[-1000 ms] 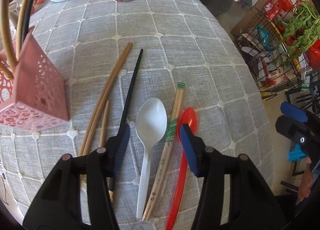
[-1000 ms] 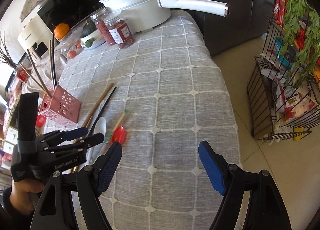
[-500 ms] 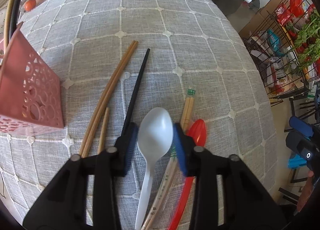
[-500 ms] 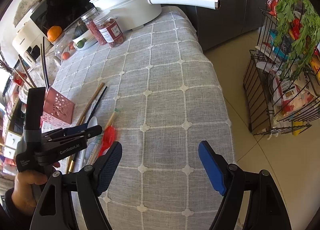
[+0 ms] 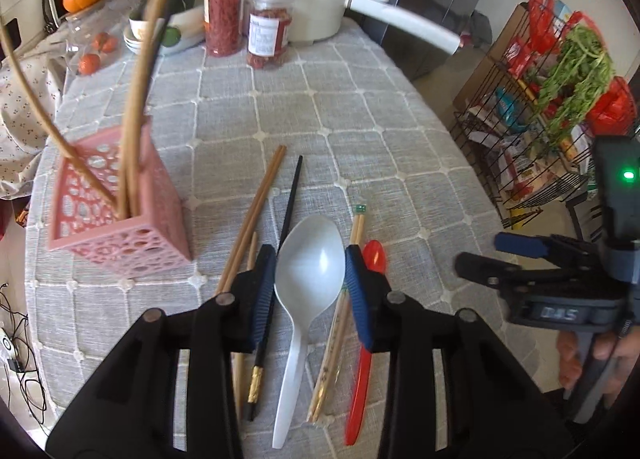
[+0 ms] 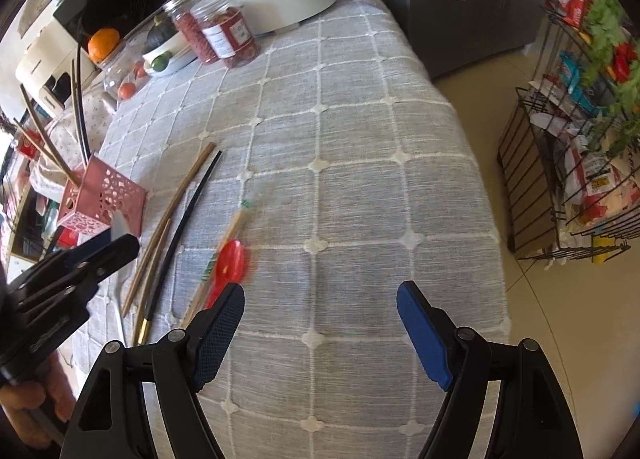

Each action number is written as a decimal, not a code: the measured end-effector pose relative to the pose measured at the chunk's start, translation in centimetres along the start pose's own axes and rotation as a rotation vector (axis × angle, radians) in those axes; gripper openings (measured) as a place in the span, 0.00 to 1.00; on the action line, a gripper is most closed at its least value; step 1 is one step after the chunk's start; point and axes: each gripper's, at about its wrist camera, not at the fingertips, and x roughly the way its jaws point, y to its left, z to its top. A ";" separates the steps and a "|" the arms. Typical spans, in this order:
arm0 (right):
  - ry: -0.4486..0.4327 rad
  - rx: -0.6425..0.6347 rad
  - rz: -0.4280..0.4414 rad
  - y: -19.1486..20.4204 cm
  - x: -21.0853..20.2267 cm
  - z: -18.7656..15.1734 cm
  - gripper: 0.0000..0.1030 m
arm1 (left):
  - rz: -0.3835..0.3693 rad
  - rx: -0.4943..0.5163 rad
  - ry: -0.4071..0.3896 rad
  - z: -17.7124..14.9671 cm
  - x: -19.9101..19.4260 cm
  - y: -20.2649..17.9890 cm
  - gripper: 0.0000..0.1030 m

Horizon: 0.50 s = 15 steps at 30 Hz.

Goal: Organize utensils
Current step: 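Grasp the white plastic spoon with the left tool while the right tool grasps the red spoon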

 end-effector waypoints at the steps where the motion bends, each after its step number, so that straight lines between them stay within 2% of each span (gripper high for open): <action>1: 0.006 -0.007 0.003 0.6 0.3 0.0 0.78 | -0.004 -0.002 -0.011 0.0 -0.3 0.1 0.36; 5: 0.049 -0.030 0.016 2.8 1.9 0.4 0.75 | -0.014 -0.012 -0.064 -0.5 -2.5 1.1 0.36; 9: 0.099 -0.043 0.024 4.4 3.6 0.8 0.58 | -0.015 -0.017 -0.090 -0.9 -3.6 2.0 0.36; 15: 0.143 -0.081 -0.019 6.2 5.8 1.1 0.40 | -0.008 -0.037 -0.106 -1.3 -4.6 3.8 0.36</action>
